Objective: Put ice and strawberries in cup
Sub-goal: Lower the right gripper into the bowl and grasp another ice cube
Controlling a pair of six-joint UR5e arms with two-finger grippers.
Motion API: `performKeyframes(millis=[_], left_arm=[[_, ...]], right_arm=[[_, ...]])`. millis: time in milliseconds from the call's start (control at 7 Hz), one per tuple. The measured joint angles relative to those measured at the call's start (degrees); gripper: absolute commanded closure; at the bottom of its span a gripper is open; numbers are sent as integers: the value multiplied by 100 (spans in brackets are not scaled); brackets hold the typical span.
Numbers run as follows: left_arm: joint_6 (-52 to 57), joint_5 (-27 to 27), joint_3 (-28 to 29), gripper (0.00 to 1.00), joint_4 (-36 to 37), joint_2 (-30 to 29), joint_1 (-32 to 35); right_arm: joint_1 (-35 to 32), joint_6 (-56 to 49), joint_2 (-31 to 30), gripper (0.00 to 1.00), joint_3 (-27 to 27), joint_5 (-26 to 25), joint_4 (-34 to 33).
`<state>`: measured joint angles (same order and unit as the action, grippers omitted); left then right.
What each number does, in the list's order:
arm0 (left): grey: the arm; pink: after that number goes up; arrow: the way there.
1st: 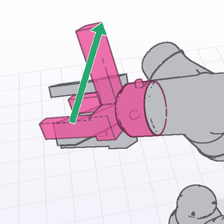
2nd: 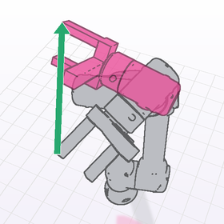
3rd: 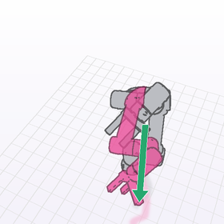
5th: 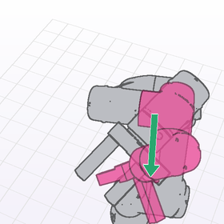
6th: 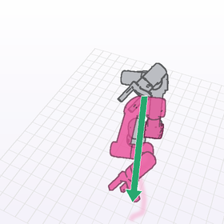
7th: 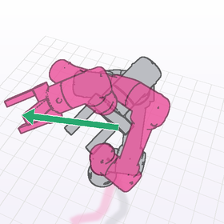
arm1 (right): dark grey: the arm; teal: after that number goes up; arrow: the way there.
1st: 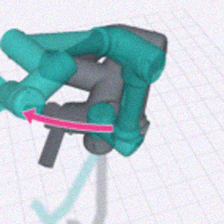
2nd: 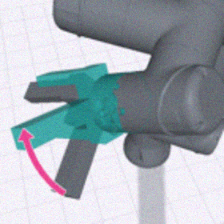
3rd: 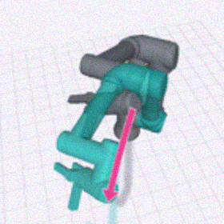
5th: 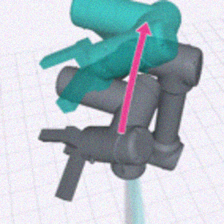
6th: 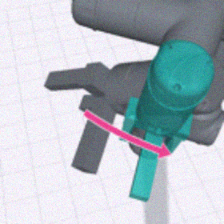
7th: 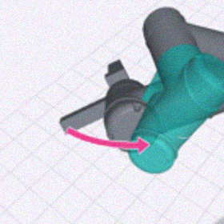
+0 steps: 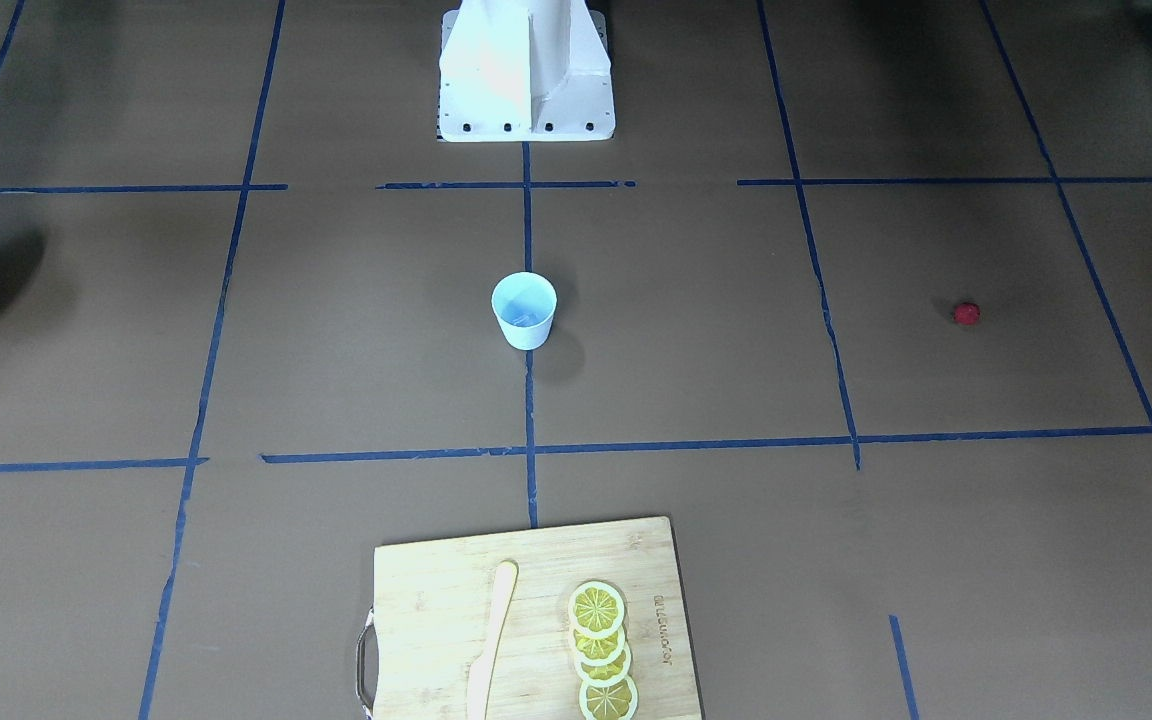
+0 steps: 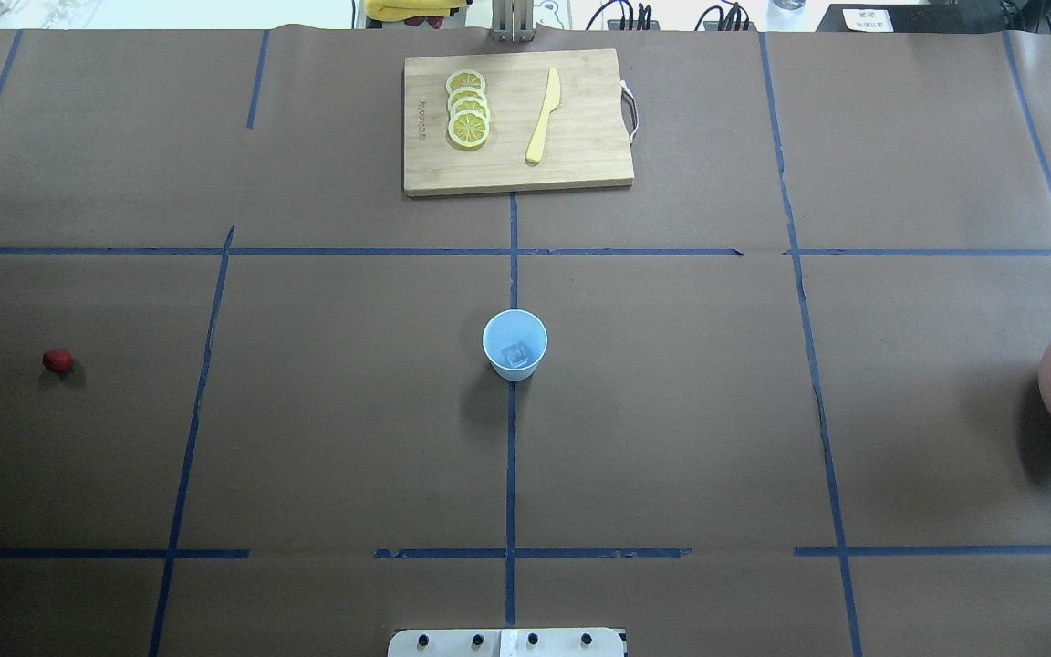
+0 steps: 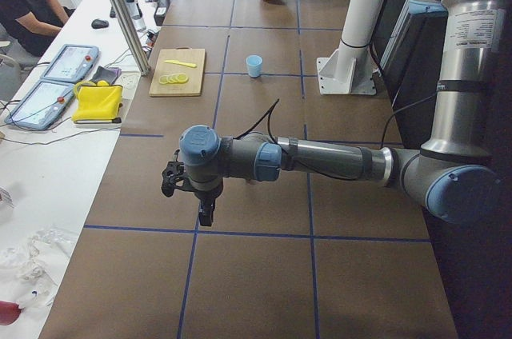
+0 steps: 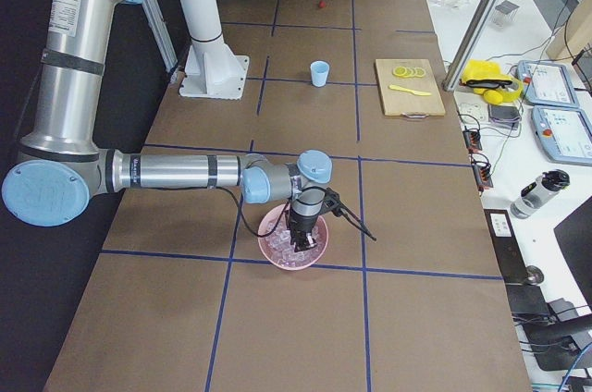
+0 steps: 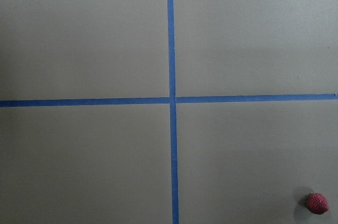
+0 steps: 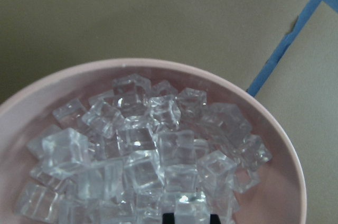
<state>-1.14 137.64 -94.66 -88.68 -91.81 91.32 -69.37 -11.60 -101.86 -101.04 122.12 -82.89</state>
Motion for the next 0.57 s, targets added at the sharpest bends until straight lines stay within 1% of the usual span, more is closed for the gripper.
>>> performKeyframes(millis=[143,286,429,571], left_arm=[[0,0,-8,0,0,2,0],[0,0,-8,0,2,4,0],[0,0,-12,0,6,5,0],[0,0,-13,0,8,5,0]], right_arm=[[-49,2,23,100,-198,48,-109],[-126,20,100,100,-544,118,-428],[-178,66,332,100,-918,262,-908],[-215,144,768,100,-1162,499,-1475]])
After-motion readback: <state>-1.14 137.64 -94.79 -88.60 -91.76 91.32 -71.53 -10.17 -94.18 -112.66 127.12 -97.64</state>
